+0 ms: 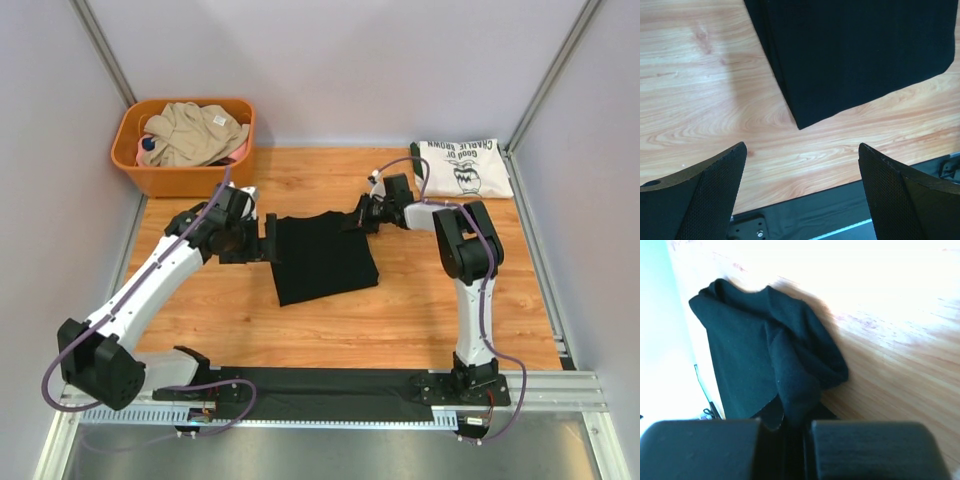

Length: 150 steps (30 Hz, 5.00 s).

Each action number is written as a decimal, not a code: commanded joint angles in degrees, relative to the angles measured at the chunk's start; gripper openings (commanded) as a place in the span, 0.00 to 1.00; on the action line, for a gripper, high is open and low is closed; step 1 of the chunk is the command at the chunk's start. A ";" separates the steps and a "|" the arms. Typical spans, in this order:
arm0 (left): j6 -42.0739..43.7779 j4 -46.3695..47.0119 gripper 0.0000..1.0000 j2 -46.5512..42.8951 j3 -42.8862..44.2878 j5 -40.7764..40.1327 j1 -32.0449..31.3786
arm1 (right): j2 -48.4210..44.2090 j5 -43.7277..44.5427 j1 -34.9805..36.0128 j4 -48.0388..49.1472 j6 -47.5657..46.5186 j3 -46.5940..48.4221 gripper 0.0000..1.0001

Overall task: Fold and stack the t-shirts
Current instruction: Neatly place the folded tshirt to the corner, then reset both grippers

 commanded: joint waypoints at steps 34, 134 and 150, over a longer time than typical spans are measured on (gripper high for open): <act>6.25 -3.09 0.93 -21.96 -11.22 -11.21 1.39 | -19.61 33.19 -20.31 -28.29 -40.37 28.58 0.00; 22.77 62.97 0.97 -33.05 -49.53 -53.38 -0.81 | -94.76 74.84 5.17 -13.18 -11.70 -52.09 1.00; 42.72 103.33 0.84 -4.66 -55.43 -23.17 6.84 | -61.19 71.61 -4.39 27.28 -25.87 -59.05 1.00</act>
